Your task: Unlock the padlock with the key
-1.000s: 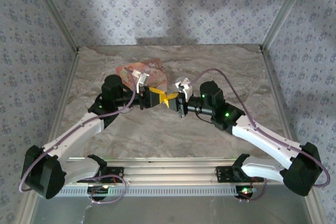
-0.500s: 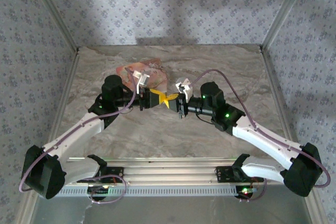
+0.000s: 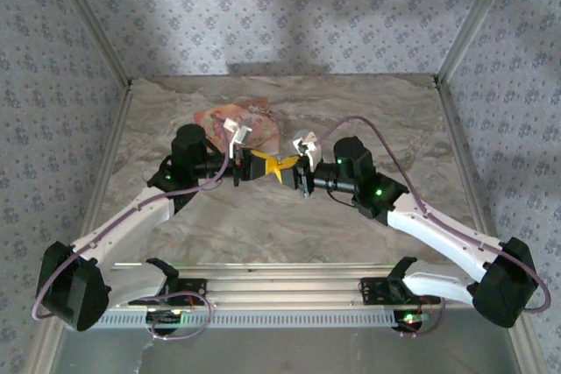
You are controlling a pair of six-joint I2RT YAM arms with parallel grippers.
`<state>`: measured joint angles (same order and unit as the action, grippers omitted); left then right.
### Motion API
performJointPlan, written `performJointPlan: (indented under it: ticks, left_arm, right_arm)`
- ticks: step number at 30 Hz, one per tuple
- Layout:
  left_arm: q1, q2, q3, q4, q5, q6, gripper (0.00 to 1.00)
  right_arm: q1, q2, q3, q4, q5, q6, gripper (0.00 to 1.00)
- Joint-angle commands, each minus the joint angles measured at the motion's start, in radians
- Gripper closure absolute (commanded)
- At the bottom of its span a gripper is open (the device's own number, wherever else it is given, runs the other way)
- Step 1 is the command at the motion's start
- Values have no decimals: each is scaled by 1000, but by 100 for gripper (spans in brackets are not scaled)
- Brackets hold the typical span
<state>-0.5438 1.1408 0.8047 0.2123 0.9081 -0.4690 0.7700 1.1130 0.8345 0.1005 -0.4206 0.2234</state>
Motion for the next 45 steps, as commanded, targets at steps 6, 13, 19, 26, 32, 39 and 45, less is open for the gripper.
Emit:
performJointPlan:
  ticks: [6,13,19,26,32,39,45]
  left_arm:
    - [-8,-16,125,-293,-35,244,100]
    - [-4,7,156,-338,-6,286,100]
    - [-5,32,179,-356,55,299,100]
    - [-5,54,198,-390,103,316,100]
    - [-2,68,205,-388,106,317,100]
    - [10,61,200,-370,98,303,100]
    - [15,53,195,-354,98,290,100]
  right_arm:
    - [-50,-109,13,-82,31,7,63]
    - [-137,-151,73,-192,-44,73,56]
    - [-184,-28,148,-161,-255,180,64]
    - [-170,70,202,-155,-368,199,75]
    - [-167,78,188,-140,-385,208,81]
    - [-166,68,160,-123,-381,227,85]
    - [-166,58,140,-115,-369,231,87]
